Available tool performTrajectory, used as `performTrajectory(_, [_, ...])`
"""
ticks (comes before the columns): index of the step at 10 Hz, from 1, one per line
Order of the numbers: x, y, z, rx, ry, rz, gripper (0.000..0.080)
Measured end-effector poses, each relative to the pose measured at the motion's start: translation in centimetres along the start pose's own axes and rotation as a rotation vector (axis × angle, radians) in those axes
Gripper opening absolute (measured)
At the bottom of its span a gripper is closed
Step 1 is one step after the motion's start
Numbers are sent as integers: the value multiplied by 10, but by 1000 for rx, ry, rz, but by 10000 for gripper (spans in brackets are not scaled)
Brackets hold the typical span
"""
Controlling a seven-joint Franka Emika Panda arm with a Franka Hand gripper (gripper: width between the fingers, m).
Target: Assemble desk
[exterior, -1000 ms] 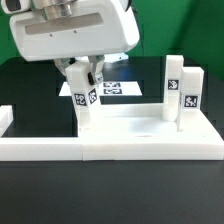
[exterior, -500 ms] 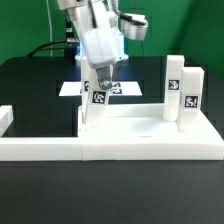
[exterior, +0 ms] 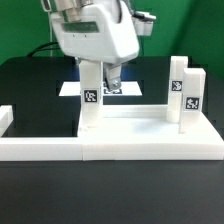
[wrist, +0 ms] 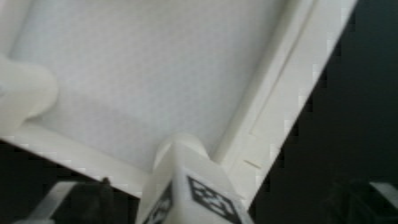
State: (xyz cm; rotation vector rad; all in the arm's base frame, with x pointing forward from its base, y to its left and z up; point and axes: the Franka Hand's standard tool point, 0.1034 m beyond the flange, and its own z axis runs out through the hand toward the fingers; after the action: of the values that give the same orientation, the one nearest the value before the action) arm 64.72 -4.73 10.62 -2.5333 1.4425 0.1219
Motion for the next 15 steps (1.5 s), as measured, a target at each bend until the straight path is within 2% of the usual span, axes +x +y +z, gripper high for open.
performTrajectory(1, [1,10,3,1,2,-109,638])
performTrajectory(2, [1,10,3,-1,1,-133,638])
performTrajectory(3, [2,10,3,-3,3,-265,648])
performTrajectory(4, [3,11,2,-23,14,-382,648])
performTrajectory(5, [4,10,-5,-68,41,-537,649])
performTrajectory(6, [11,3,-21,-116,56,-821,649])
performTrajectory(7, [12,-3,-24,-117,67,-877,649])
performTrajectory(8, [11,-1,-21,-111,63,-839,624])
performTrajectory(9, [11,-1,-21,-111,63,-836,490])
performTrajectory(10, [11,-1,-21,-109,64,-813,490])
performTrajectory(11, [10,-2,-21,-104,67,-732,353])
performTrajectory(12, [13,1,-22,-107,72,-687,300])
performTrajectory(14, [14,1,-21,-92,85,-482,300])
performTrajectory(15, [15,3,-21,-61,98,-241,300])
